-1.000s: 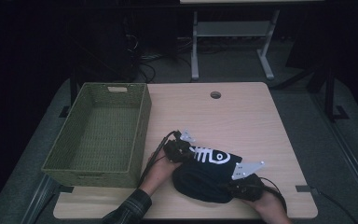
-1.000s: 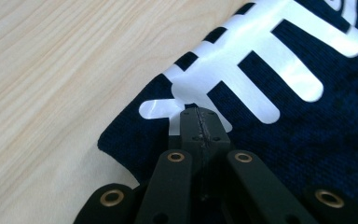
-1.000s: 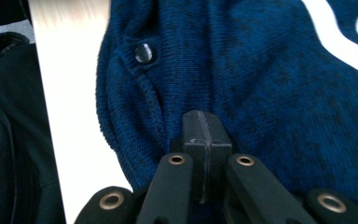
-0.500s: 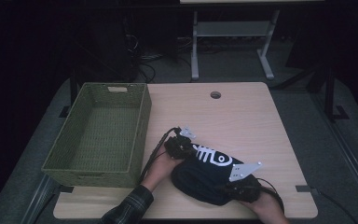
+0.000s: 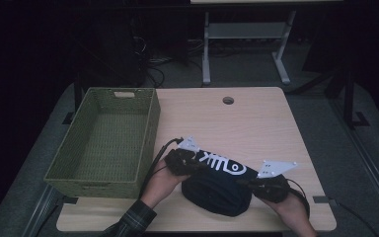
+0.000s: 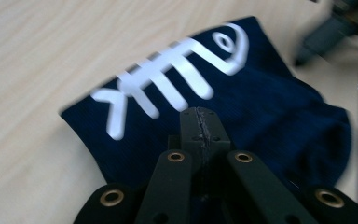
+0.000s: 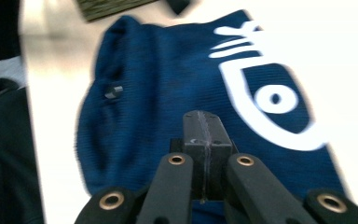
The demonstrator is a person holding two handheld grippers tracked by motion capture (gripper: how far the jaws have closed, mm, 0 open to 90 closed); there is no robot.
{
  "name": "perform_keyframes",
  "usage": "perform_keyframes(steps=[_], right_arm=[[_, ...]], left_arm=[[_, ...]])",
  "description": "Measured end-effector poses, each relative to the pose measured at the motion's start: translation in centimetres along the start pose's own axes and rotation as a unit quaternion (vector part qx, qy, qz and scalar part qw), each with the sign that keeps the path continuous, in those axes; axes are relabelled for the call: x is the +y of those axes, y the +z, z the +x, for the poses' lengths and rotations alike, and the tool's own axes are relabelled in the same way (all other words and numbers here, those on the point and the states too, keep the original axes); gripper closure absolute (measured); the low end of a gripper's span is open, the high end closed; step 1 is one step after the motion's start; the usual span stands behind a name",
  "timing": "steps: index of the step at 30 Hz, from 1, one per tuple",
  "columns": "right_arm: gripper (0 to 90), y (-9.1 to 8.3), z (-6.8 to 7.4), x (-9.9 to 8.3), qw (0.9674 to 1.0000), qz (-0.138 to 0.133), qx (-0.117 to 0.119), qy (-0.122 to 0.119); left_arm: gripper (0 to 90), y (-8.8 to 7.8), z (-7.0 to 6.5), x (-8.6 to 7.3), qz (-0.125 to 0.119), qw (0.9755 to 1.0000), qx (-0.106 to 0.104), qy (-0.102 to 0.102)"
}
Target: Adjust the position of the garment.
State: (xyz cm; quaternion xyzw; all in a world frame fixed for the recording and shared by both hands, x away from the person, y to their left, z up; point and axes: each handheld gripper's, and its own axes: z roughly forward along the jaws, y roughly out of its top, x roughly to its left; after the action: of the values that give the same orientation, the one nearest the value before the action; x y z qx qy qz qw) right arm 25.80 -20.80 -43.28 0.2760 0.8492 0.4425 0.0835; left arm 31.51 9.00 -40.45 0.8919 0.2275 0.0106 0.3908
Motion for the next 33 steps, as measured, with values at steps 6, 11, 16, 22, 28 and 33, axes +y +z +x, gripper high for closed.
perform_keyframes(steps=[6,11,16,22,28,33], right_arm=[[90.0,-0.1,-2.1,-0.6,0.9988,0.009,-0.042,0.024],[90.0,1.2,-3.0,-1.4,0.997,0.045,-0.049,0.04],[90.0,2.2,-3.1,-1.9,0.996,0.061,-0.048,0.045],[85.6,1.5,-3.2,-2.2,0.9972,0.041,-0.05,0.039],[64.4,-0.2,-3.9,-3.1,0.9954,0.014,-0.078,0.054],[42.8,-1.2,-4.9,-4.0,0.99,0.019,-0.122,0.068]], left_arm=[[90.0,0.0,-1.2,-2.1,0.019,0.9998,-0.005,-0.003],[90.0,1.6,-1.2,-3.0,0.056,0.9984,-0.001,-0.008],[90.0,2.6,-1.6,-3.1,0.083,0.9964,0.013,0.011],[88.4,1.6,-1.6,-2.7,0.066,0.9977,0.012,0.008],[74.4,0.0,-0.8,-2.1,0.036,0.9985,0.038,-0.017],[55.4,-0.4,0.4,-2.0,0.023,0.9968,0.058,-0.05]])
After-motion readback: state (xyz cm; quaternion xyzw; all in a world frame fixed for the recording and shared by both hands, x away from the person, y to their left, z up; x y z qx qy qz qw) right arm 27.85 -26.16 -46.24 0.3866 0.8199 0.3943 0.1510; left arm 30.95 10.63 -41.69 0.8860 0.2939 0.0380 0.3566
